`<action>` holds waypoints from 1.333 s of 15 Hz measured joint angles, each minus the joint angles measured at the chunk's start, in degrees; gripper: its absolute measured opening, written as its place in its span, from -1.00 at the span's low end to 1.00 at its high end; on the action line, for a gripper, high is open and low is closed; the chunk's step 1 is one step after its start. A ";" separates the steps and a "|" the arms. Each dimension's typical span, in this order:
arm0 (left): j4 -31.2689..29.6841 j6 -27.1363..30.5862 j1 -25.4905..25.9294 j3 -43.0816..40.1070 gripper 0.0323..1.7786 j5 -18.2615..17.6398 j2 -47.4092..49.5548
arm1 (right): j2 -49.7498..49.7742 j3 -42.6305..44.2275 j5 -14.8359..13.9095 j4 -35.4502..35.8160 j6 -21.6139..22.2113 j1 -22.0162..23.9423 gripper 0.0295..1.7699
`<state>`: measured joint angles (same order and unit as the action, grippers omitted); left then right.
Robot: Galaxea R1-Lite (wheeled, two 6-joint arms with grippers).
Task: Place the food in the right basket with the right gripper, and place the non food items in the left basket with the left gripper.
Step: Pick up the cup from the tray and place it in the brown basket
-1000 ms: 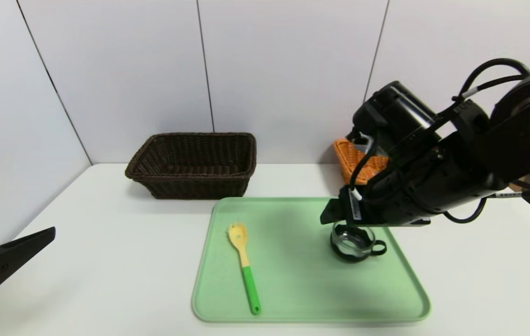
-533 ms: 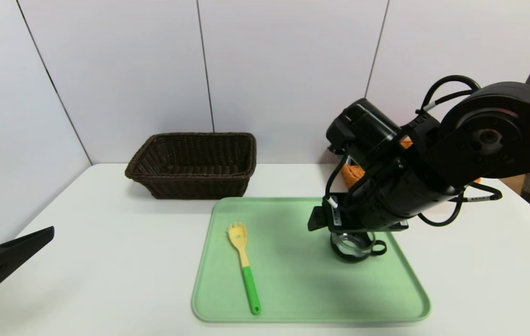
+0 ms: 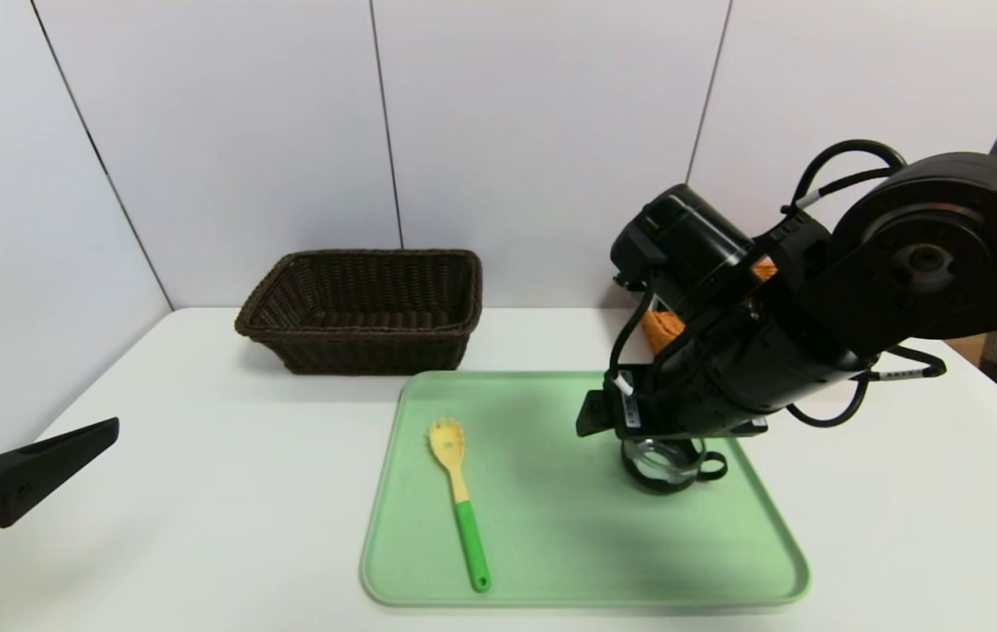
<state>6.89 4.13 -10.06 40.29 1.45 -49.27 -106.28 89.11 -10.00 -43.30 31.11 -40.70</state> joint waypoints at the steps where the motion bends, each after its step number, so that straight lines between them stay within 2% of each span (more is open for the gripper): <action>1: 0.02 0.00 -0.02 -0.11 0.90 0.02 0.02 | -0.52 0.00 0.00 0.15 0.02 -0.09 0.91; 12: 1.16 -0.04 -0.05 -0.52 0.90 -0.05 1.15 | -9.35 2.06 0.46 0.22 2.12 1.68 0.92; 14: 1.16 -0.04 -0.05 -0.72 0.90 -0.02 1.23 | -10.23 2.10 0.57 0.22 3.34 1.97 0.92; 20: 1.16 -0.11 0.04 -0.93 0.90 0.00 1.45 | -11.12 2.12 0.57 0.15 3.36 2.39 0.92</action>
<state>8.05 4.02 -10.02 39.36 1.45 -47.82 -117.40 91.23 -9.42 -43.15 34.47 -38.32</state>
